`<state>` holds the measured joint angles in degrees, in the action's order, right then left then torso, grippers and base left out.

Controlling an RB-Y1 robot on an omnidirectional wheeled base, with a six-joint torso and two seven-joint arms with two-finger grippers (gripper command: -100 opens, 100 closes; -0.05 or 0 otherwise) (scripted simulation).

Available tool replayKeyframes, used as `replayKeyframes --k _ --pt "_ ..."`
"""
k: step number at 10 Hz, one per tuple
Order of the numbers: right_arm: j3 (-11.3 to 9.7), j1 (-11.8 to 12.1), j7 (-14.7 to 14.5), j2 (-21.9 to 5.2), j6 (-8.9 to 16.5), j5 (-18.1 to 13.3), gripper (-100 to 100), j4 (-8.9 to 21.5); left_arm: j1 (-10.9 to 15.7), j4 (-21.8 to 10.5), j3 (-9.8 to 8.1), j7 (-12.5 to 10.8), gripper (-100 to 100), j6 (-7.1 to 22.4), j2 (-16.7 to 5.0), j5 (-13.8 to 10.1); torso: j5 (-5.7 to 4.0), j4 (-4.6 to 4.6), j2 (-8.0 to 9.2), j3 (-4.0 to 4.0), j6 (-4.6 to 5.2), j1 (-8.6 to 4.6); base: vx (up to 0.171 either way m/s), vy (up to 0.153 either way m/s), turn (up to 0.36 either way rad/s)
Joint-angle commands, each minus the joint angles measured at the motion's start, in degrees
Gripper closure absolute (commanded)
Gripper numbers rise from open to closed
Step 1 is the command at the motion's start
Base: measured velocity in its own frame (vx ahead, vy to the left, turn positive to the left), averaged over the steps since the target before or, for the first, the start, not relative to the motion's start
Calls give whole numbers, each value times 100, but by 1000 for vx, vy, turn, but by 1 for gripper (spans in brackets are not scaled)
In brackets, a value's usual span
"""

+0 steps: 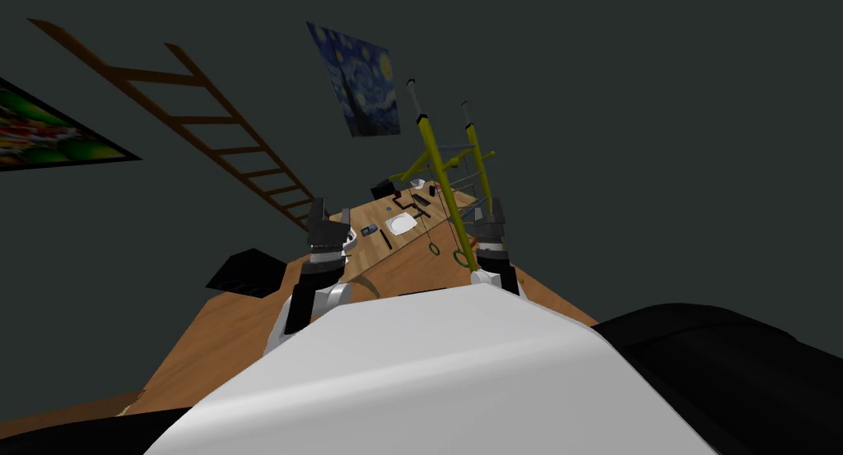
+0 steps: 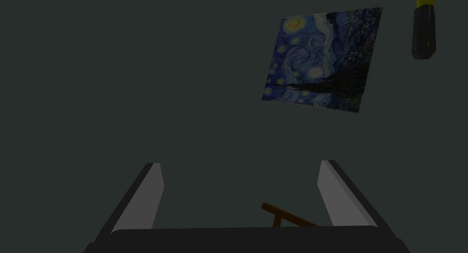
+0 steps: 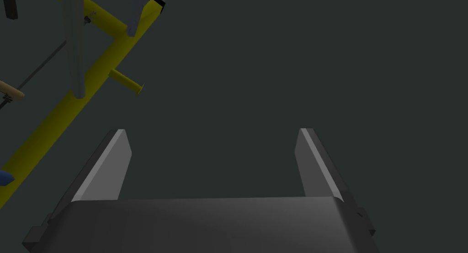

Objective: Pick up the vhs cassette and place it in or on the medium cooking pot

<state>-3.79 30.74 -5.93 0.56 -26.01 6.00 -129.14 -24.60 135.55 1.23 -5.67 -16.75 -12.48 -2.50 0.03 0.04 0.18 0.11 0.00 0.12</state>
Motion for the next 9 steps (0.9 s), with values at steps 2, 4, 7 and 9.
replayKeyframes --k 2,4,7,9 --pt "0 0 0 0 0 0 0 0 79 -27 -12 92 -100 350 -194 -86 -1 0 2 1 1 -1 -52 19 -59" --pt "0 0 0 0 0 0 0 0 173 -63 -24 180 -100 663 -366 -168 0 -1 -1 -1 1 0 -47 27 -59" --pt "0 0 0 0 0 0 0 0 367 -161 -48 371 -100 1172 -713 -353 0 -1 -4 -2 -1 -1 -48 23 -69" --pt "0 0 0 0 0 0 0 0 468 -225 -59 474 -100 1481 -885 -455 0 -1 -4 -2 0 0 -44 28 -80"
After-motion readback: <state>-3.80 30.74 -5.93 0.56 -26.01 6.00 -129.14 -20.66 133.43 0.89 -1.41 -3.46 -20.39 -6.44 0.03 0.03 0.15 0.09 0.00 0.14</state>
